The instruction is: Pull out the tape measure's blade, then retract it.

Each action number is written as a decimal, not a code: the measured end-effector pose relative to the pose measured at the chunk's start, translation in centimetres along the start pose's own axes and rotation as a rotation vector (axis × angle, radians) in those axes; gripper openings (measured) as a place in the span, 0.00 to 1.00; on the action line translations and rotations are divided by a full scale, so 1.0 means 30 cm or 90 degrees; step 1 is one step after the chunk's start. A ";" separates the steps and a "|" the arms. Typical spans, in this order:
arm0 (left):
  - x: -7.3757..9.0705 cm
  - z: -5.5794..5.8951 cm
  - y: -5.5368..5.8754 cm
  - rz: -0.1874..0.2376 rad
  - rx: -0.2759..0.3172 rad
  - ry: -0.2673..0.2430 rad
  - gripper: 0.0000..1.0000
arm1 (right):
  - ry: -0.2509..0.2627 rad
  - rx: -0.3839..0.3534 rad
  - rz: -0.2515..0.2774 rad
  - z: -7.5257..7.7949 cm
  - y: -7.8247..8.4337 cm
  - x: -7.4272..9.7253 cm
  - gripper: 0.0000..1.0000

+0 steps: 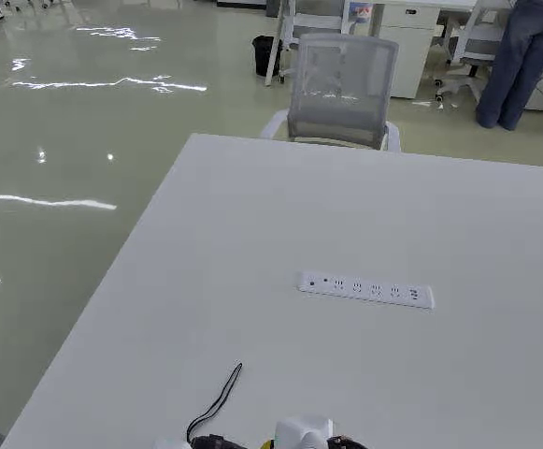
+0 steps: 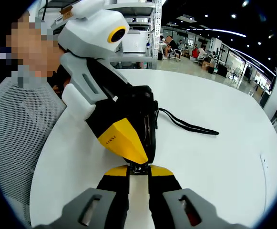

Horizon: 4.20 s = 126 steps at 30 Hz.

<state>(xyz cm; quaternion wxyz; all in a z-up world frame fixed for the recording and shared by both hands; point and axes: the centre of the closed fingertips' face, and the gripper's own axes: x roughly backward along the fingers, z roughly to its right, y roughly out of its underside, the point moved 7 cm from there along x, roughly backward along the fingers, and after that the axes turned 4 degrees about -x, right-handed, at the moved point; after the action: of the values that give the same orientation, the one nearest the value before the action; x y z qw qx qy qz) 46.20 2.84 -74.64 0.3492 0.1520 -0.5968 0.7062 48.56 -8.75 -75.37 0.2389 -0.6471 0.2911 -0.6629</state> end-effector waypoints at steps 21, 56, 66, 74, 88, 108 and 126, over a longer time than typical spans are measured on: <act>0.001 -0.007 -0.001 0.000 0.003 0.004 0.66 | 0.005 -0.009 0.005 -0.001 -0.007 -0.009 0.13; -0.011 0.007 0.007 -0.024 -0.001 -0.002 0.68 | -0.001 -0.026 -0.005 -0.009 0.017 -0.026 0.15; -0.005 0.002 0.011 -0.046 -0.034 0.007 0.68 | 0.003 -0.021 -0.012 -0.010 0.017 -0.031 0.16; 0.006 -0.007 0.016 -0.055 -0.047 0.008 0.68 | 0.009 -0.028 -0.013 -0.009 0.019 -0.031 0.22; 0.038 -0.035 0.034 -0.066 -0.093 0.020 0.70 | 0.021 -0.043 -0.010 -0.014 0.016 -0.007 0.28; 0.133 -0.024 0.034 -0.069 -0.237 0.124 0.81 | 0.103 -0.141 0.031 -0.077 0.032 0.159 0.47; 0.255 -0.039 -0.001 -0.044 -0.308 0.176 0.93 | 0.182 -0.239 0.081 -0.182 0.088 0.364 0.65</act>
<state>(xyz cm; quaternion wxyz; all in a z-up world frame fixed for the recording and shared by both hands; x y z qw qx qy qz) 41.02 6.35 -70.07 0.4774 -0.0139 -0.6894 0.5447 42.43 -17.79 -69.33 0.1118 -0.5602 0.4802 -0.6656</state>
